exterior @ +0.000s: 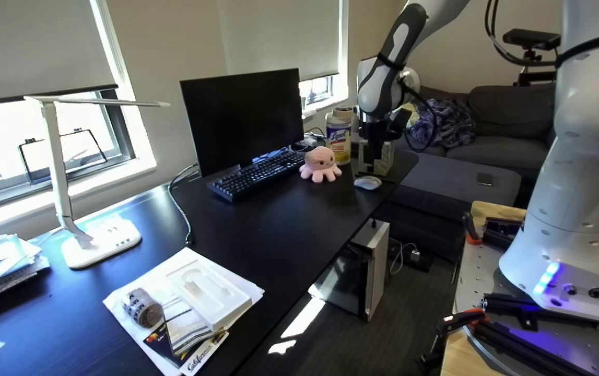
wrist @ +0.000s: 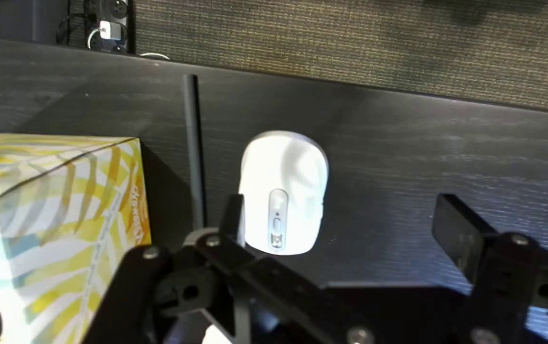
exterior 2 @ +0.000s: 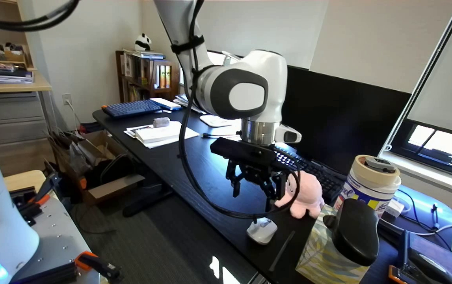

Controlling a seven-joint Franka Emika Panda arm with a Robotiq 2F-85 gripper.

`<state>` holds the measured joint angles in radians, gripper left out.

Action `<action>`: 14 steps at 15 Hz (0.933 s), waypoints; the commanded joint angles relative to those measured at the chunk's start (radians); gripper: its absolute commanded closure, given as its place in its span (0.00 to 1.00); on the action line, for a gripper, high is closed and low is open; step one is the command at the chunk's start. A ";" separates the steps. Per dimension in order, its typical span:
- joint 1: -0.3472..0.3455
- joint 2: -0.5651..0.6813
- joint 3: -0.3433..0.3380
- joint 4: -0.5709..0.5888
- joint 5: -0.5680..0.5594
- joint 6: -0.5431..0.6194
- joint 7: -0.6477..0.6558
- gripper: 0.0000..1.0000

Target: Move the round package to the paper pile and move the mouse to the left side of the computer

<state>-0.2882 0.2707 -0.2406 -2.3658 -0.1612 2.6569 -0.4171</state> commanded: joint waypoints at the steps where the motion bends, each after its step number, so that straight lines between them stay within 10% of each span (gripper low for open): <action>1: -0.040 0.050 0.015 0.042 0.045 -0.007 0.007 0.00; 14: -0.078 0.092 0.038 0.032 0.156 0.077 0.051 0.00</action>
<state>-0.3275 0.3317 -0.2278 -2.3348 -0.0631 2.6856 -0.3794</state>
